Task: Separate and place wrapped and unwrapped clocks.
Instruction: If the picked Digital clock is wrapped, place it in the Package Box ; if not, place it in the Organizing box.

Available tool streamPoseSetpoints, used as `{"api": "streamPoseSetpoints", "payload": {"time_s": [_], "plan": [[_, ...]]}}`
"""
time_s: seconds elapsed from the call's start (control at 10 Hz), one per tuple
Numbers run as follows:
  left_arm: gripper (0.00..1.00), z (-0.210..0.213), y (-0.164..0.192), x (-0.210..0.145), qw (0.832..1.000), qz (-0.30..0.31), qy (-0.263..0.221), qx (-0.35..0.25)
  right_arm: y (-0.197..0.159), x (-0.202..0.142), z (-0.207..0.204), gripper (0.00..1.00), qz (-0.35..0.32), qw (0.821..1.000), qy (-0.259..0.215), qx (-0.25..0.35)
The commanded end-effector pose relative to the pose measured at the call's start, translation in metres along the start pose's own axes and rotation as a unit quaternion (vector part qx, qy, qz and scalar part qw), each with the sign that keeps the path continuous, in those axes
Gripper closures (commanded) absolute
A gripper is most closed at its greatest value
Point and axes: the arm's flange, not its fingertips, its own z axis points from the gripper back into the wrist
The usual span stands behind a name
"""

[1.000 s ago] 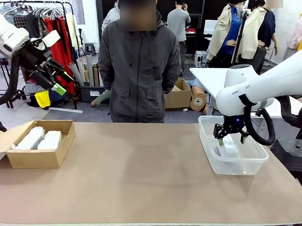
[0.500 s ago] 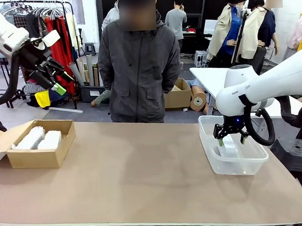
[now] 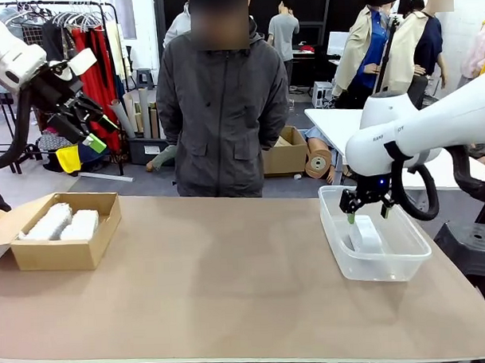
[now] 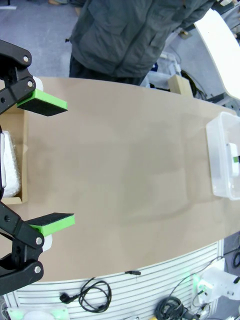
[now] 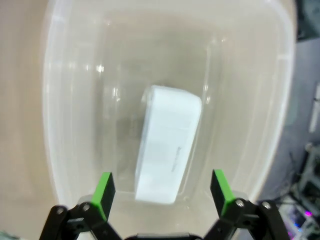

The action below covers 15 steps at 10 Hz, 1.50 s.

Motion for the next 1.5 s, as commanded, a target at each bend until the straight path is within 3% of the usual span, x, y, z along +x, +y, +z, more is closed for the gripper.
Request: {"api": "streamPoseSetpoints", "payload": {"time_s": [0.0,0.2,0.5,0.8,0.9,1.0,1.2,1.4], "plan": [[0.00,0.002,-0.002,-0.002,1.000,-0.008,0.003,-0.003,0.000,0.001,0.034,0.00,0.109,0.992,0.023,0.052],[0.00,0.002,-0.002,-0.002,1.000,-0.008,0.003,-0.003,0.007,-0.005,0.065,0.00,0.219,0.970,0.034,0.098],[0.00,0.002,-0.002,-0.002,1.000,-0.008,0.003,-0.003,0.017,-0.010,0.096,0.00,0.336,0.921,0.042,0.190],[0.00,0.002,-0.002,-0.002,1.000,-0.008,0.003,-0.003,0.014,-0.005,0.120,0.00,0.455,0.847,0.015,0.275],[0.00,0.002,-0.002,-0.002,1.000,-0.008,0.003,-0.003,0.010,-0.002,0.131,0.00,0.477,0.826,-0.013,0.300],[0.00,0.002,-0.002,-0.002,1.000,-0.008,0.003,-0.003,0.009,-0.003,0.137,0.00,0.475,0.817,-0.075,0.317],[0.00,0.002,-0.002,-0.002,1.000,-0.008,0.003,-0.003,0.006,-0.002,0.147,0.00,0.470,0.782,-0.168,0.373],[0.00,0.002,-0.002,-0.002,1.000,-0.008,0.003,-0.003,-0.010,0.011,0.150,0.00,0.470,0.752,-0.193,0.420]]}}
